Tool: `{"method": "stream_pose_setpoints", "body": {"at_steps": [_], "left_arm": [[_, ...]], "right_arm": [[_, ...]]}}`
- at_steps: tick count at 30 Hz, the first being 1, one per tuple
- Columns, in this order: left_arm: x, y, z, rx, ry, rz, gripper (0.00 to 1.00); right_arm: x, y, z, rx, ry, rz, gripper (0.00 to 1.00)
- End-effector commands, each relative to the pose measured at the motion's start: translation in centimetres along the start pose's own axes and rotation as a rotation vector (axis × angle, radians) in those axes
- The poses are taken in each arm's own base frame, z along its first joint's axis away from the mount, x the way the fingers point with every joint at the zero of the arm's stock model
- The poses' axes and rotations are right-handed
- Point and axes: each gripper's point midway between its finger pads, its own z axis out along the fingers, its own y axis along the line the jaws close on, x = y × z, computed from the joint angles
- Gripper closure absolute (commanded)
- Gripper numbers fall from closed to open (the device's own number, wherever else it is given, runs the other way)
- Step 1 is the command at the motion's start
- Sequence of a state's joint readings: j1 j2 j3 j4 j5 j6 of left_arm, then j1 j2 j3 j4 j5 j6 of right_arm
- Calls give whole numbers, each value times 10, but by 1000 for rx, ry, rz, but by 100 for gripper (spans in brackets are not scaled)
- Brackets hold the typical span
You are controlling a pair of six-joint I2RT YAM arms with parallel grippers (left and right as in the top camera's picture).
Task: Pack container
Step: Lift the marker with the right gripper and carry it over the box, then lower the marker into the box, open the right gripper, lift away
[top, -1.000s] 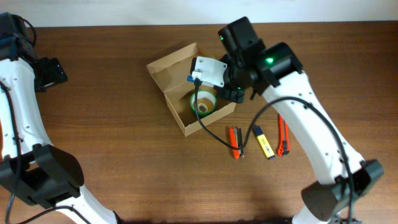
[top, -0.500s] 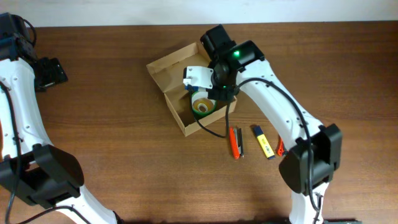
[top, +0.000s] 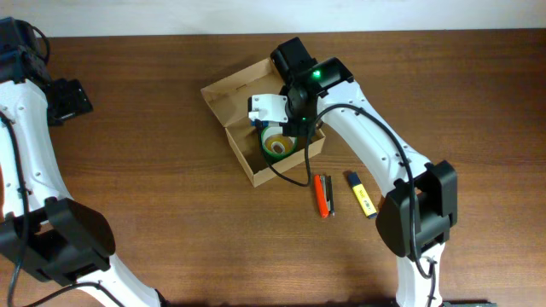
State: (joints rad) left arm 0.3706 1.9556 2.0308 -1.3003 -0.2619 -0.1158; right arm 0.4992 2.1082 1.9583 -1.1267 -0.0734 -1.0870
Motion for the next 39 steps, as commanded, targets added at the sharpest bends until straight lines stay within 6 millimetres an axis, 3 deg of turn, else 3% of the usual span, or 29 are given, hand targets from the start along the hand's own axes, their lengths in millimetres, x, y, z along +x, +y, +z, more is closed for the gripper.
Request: {"method": "stream_pose_setpoints", "body": {"at_steps": [1, 9, 17, 22, 23, 25, 26, 30, 32, 33, 39], "left_arm": [[0, 3, -9, -2, -20, 8, 0], [0, 3, -9, -2, -19, 9, 0], [0, 3, -9, -2, -19, 9, 0], [0, 3, -9, -2, -19, 9, 0], [0, 3, -9, -2, -19, 9, 0], [0, 3, -9, -2, -20, 8, 0], [0, 3, -9, -2, -20, 8, 0], [0, 3, -9, -2, -20, 8, 0], [0, 3, -9, -2, -19, 9, 0], [0, 3, -9, -2, -20, 8, 0], [0, 3, -9, -2, -20, 8, 0]], "right_arm": [[-5, 3, 15, -35, -12, -23, 96], [-5, 15, 39, -114, -25, -18, 96], [4, 41, 65, -224, 6, 40, 96], [8, 49, 66, -251, 25, 68, 96], [8, 49, 66, -251, 27, 85, 91], [8, 48, 66, -250, 34, 147, 66], [8, 49, 66, -249, 38, 173, 60], [12, 46, 66, -232, 65, 202, 46], [14, 44, 65, -219, 73, 201, 15], [13, 42, 65, -211, 70, 202, 8], [-12, -5, 44, -33, -36, 419, 6]]}}
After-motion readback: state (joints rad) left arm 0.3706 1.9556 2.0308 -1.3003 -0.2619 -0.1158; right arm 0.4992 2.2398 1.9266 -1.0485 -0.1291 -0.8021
